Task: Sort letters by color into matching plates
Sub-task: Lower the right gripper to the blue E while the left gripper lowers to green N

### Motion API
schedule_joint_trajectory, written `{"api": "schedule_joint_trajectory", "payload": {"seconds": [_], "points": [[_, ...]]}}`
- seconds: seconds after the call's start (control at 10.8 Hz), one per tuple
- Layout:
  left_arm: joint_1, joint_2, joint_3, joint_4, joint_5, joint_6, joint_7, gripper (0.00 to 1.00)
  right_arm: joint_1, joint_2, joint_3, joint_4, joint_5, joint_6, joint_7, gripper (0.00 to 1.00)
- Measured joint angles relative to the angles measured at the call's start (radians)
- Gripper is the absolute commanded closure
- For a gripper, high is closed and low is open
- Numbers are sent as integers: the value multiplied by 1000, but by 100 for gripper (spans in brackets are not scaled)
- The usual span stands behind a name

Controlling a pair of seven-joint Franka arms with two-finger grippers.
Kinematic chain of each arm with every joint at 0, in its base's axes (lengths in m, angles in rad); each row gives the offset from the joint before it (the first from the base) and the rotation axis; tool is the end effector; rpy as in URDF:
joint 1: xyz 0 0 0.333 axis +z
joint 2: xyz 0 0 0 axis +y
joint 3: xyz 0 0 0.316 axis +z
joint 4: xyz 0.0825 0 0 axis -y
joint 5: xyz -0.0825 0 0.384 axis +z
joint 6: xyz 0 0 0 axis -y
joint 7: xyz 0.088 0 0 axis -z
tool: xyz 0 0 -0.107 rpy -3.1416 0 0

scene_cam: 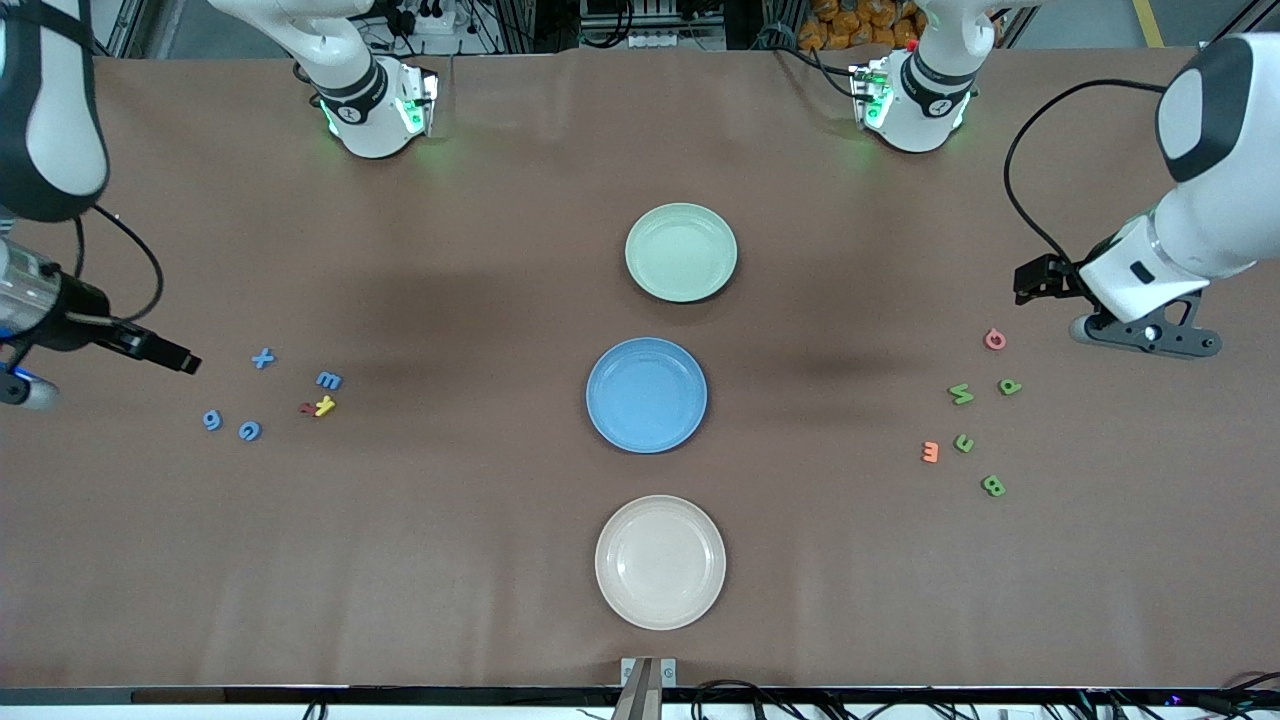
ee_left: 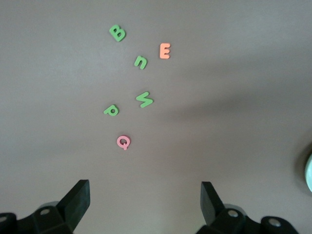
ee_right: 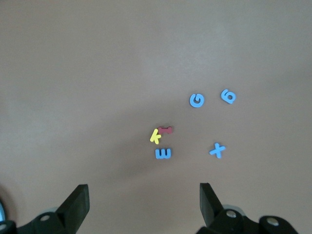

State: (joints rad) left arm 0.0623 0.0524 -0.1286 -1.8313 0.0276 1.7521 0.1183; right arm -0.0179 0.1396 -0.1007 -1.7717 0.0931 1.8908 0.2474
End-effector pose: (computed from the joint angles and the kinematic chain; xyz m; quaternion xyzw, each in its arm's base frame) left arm 0.5618 -0.0337 0.4872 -0.9932 0.0955 0.0658 0.0083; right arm 0.5979 -0.0617 0.4758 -0.9798 0.1962 0.0122 0.0363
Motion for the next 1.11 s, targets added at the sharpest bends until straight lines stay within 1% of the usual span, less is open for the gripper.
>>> {"api": "schedule_joint_trajectory", "payload": {"seconds": [0.19,0.46,0.74,0.93,1.11], "points": [[1,32,22,-22,5,73,87,0,0,35,0,-113,41,150,14,0],[-4,43,24,-132,8,240,185,0,2,99,6,-267,64,363,18,0],[-14,73,23,-220,11,365,385,0,4,146,20,-355,71,476,19,0],[-12,126,24,-237,11,423,521,0,10,169,29,-394,72,538,19,0],[-12,183,24,-240,11,468,621,0,21,195,30,-409,73,579,20,0]]}}
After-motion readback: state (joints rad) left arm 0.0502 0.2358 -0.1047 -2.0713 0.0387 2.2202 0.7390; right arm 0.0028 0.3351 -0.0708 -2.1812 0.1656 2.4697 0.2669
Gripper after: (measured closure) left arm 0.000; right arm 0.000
